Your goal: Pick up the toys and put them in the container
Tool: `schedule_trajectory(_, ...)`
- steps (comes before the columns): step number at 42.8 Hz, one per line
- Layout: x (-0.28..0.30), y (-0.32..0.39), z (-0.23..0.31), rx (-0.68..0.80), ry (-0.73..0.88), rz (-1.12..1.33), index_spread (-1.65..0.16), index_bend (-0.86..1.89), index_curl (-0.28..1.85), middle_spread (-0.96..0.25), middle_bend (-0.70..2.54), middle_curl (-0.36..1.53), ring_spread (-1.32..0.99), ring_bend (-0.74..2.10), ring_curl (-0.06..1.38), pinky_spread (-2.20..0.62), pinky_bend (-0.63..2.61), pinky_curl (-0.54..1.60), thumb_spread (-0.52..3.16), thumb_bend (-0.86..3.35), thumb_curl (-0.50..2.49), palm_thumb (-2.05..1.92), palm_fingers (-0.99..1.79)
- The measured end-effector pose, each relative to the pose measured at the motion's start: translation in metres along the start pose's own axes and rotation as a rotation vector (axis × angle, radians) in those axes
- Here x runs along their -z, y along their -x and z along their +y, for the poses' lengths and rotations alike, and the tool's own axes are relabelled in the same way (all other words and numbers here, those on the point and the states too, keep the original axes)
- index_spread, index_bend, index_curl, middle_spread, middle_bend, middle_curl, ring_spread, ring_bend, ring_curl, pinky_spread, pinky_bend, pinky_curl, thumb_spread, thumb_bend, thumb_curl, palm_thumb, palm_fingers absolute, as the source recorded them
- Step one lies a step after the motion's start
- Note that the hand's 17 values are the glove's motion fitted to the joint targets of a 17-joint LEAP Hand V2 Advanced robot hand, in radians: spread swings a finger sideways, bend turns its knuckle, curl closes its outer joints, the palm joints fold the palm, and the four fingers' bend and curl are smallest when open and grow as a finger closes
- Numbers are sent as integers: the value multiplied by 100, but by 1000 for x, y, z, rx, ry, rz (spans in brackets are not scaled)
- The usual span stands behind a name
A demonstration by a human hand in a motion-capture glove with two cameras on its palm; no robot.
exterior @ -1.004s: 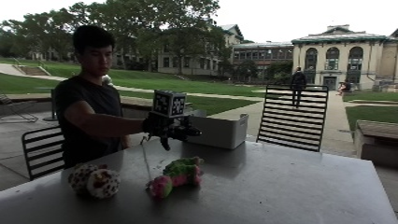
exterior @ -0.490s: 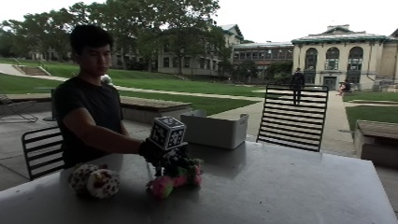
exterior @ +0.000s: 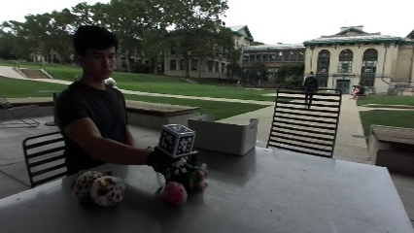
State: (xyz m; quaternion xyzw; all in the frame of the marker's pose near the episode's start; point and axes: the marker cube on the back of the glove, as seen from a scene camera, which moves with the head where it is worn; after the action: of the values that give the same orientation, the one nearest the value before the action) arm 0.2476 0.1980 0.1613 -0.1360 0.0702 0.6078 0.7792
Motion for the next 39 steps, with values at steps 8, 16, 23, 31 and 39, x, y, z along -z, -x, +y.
schedule_trajectory(8, 11, -4, 6, -14, -5, -58, -15, 120, 71, -21, 67, 19, -34, 84, 42, -51, 95, 22, 136, 41, 42, 77, 128)
schedule_trajectory(16, 25, -13, 8, -41, -24, -67, -11, 107, 74, -24, 107, 36, -35, 111, 50, -26, 77, 21, 141, 55, 51, 97, 137)
schedule_trajectory(23, 65, -7, 17, -56, -79, -120, -13, 90, 75, -25, 114, 40, -36, 125, 54, -17, 86, 27, 133, 53, 61, 95, 104)
schedule_trajectory(31, 128, 23, 36, -43, -151, -139, -18, 67, 81, -32, 97, 38, -41, 123, 55, -11, 111, 35, 109, 32, 62, 75, 77)
schedule_trajectory(39, 200, 47, 44, 11, -262, -119, -22, 55, 86, -36, 93, 39, -44, 122, 53, -9, 118, 37, 96, 26, 68, 74, 73)
